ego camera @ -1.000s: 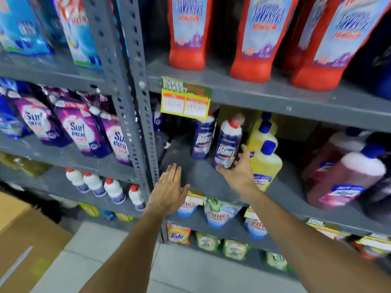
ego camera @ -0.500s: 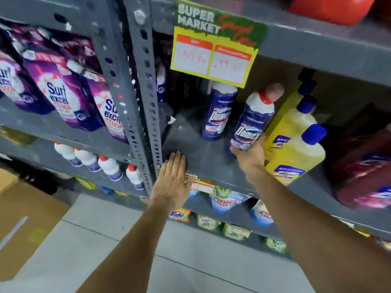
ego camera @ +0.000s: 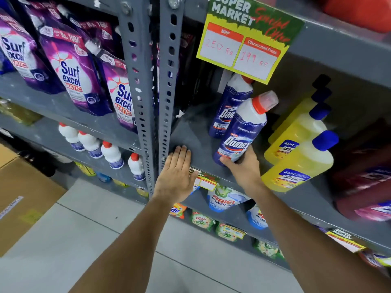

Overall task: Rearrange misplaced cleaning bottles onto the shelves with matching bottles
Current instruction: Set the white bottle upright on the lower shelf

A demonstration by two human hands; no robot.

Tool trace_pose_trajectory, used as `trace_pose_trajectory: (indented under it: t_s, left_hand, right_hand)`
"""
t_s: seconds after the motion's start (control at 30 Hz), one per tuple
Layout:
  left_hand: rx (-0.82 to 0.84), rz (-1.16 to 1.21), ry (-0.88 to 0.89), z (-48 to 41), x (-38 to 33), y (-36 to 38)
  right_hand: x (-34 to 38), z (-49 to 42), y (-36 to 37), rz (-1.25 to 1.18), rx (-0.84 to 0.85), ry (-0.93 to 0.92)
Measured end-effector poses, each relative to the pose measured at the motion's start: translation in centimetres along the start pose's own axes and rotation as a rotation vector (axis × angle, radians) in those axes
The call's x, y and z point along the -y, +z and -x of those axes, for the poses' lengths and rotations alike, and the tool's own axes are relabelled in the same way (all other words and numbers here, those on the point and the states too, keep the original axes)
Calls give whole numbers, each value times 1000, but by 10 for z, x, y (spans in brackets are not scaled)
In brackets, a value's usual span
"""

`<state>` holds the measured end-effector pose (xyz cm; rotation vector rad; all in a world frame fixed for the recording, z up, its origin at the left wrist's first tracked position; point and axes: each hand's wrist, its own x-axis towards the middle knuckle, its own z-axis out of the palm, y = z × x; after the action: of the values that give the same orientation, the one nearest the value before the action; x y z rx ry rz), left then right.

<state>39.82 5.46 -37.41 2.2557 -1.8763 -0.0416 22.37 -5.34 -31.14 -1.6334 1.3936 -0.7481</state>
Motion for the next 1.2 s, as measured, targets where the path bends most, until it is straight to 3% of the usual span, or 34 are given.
trace_pose_trajectory:
  t_s: [1.2]
  left_hand:
    - [35, 31, -12, -1, -1, -2]
  right_hand:
    - [12, 1, 27, 115, 65, -82]
